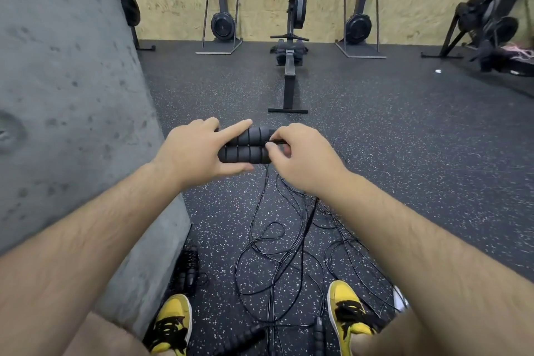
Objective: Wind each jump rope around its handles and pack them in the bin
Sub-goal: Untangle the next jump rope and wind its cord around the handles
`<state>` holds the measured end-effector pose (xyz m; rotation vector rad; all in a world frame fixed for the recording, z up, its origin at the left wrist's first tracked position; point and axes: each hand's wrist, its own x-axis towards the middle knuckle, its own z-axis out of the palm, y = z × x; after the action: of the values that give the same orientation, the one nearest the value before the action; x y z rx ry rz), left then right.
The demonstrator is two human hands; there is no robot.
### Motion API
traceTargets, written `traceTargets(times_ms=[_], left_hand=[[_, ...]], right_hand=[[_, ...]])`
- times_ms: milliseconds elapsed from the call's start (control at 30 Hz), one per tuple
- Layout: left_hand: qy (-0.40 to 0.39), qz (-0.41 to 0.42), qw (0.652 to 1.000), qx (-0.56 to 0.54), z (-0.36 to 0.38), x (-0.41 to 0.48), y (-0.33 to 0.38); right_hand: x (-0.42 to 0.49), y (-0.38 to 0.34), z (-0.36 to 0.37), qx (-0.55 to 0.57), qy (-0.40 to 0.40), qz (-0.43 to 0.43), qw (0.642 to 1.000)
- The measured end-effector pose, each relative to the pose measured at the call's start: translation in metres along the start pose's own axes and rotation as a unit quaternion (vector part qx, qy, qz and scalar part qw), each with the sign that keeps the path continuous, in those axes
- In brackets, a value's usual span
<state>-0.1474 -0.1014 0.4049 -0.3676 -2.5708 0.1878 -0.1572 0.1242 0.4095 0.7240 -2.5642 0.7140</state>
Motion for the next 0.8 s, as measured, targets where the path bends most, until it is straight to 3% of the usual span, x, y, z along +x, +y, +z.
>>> traceTargets(times_ms=[200,367,567,667,800], left_hand=[[-0.016,0.026,0.999,-0.023,0.001,0.001,0.001],[-0.034,0.076,0.992,-0.095,-0.001,-0.005,0.0],[-0.002,0.108,0.969,-0.223,-0.012,-0.007,0.011],[0.04,0.086,0.968,-0.231,-0.016,-0.006,0.024],[0.056,0.016,0.986,-0.158,-0.011,-0.001,0.027]], right_hand=[[0.005,0.012,-0.019,-0.082,-0.048,-0.139,0.986],[0.014,0.025,-0.027,-0.054,-0.041,-0.157,0.985],[0.017,0.042,-0.022,0.101,-0.053,-0.022,0.993],[0.002,0.029,-0.004,0.24,-0.121,0.066,0.961],[-0.007,0.007,0.028,0.212,-0.161,0.16,0.951]])
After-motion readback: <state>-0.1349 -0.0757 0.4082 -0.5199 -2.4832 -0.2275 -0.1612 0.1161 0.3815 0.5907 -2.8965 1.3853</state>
